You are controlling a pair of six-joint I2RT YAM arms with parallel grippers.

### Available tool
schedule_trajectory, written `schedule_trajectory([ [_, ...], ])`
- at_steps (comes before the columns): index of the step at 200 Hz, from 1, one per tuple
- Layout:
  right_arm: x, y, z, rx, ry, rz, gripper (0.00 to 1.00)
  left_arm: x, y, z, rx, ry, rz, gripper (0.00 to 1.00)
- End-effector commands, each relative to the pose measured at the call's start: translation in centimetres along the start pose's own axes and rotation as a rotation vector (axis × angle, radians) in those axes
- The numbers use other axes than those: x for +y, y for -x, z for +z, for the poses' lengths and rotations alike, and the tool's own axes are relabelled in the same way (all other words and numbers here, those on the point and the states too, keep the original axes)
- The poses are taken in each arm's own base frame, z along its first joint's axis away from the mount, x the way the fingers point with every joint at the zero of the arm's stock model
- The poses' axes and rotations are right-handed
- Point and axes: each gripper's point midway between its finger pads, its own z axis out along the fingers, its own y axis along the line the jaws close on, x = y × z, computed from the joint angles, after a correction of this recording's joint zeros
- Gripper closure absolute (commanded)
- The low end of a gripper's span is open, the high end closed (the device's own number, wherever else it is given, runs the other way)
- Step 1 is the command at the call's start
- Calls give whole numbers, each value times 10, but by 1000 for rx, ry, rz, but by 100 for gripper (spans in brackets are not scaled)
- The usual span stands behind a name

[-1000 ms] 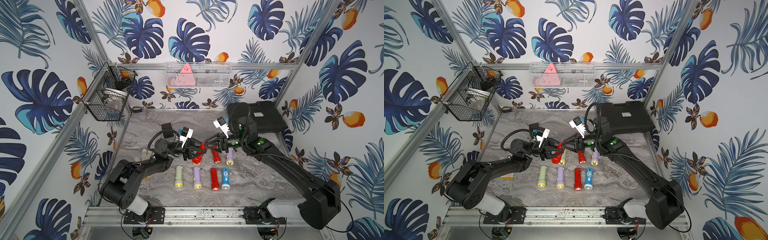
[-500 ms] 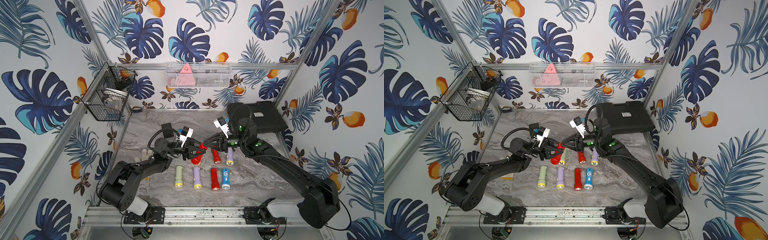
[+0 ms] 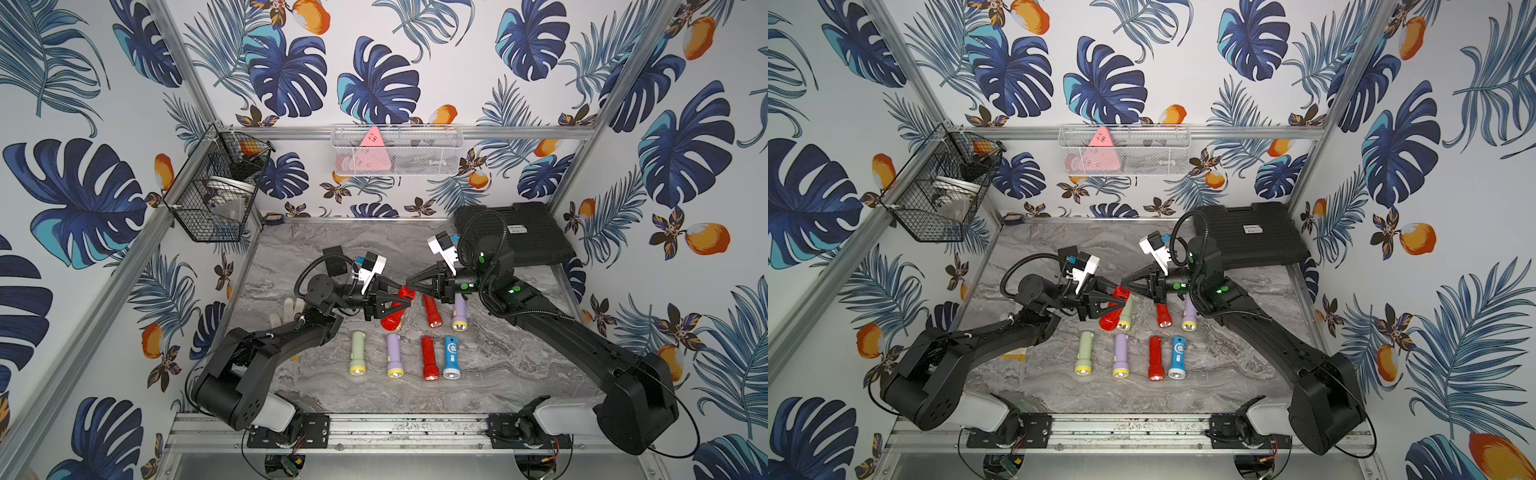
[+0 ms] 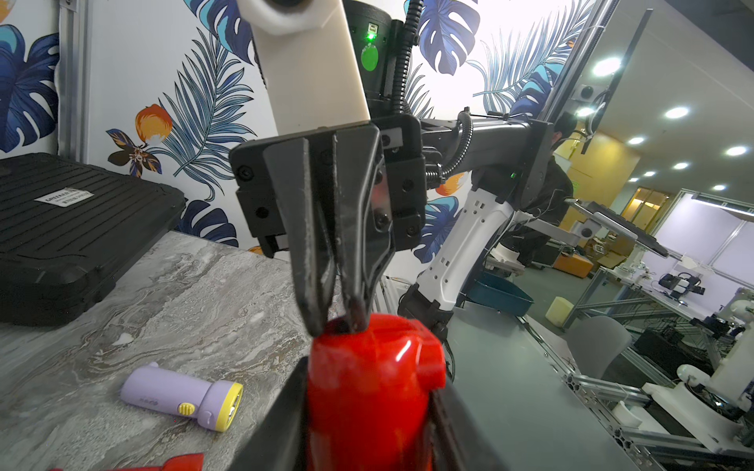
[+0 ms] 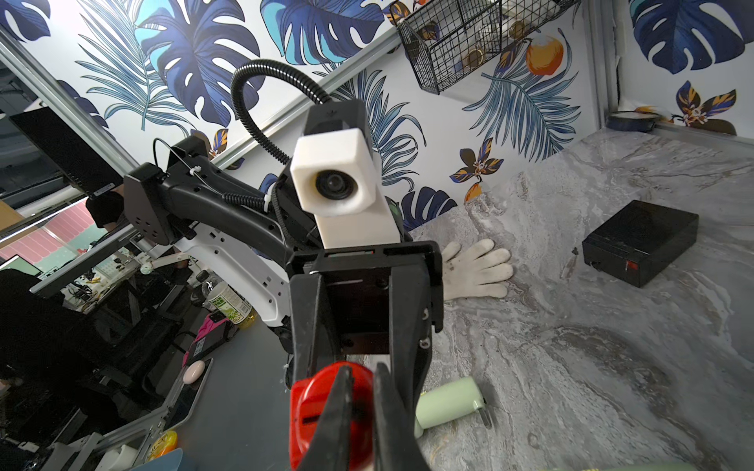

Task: Close the plug at the bottom of the flashlight
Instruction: Close the plug of the flashlight, then place the flashlight at the center of the board.

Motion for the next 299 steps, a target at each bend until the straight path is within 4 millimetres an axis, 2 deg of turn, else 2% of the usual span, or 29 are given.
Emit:
schedule_trajectory([
  [1, -25, -41, 1, 102, -99, 175, 92, -30, 47, 0, -136, -38, 279, 100],
  [39, -28, -33, -2, 92, -146, 146, 97, -30, 45, -1, -134, -36, 276, 100],
  [64, -43, -21, -13, 70, -236, 139, 96, -29, 41, -2, -129, -34, 261, 100],
  [94, -60, 2, -31, -2, -349, 127, 94, -30, 37, -2, -120, -38, 245, 100],
  [116, -74, 19, -48, -58, -438, 119, 84, -28, 34, -2, -113, -39, 229, 100],
  [142, -86, 24, -57, -69, -525, 120, 71, -26, 33, -2, -114, -36, 222, 100],
  [166, -105, 21, -71, -97, -666, 152, 42, -20, 31, -3, -115, -21, 205, 100],
  [180, -122, 15, -86, -117, -788, 182, 16, -9, 30, -7, -130, 19, 183, 100],
  [193, -137, 8, -102, -130, -909, 211, 0, 5, 31, -14, -149, 71, 165, 100],
  [225, -165, -12, -144, -185, -1167, 324, 0, 48, 16, -27, -123, 259, 104, 100],
  [254, -181, -36, -165, -192, -1183, 438, 0, 86, -5, -43, 0, 514, 65, 100],
  [273, -189, -51, -173, -187, -1160, 509, 0, 111, -18, -63, 92, 715, 11, 100],
  [299, -193, -66, -178, -143, -1174, 529, 0, 140, -37, -104, 227, 1018, -117, 100],
])
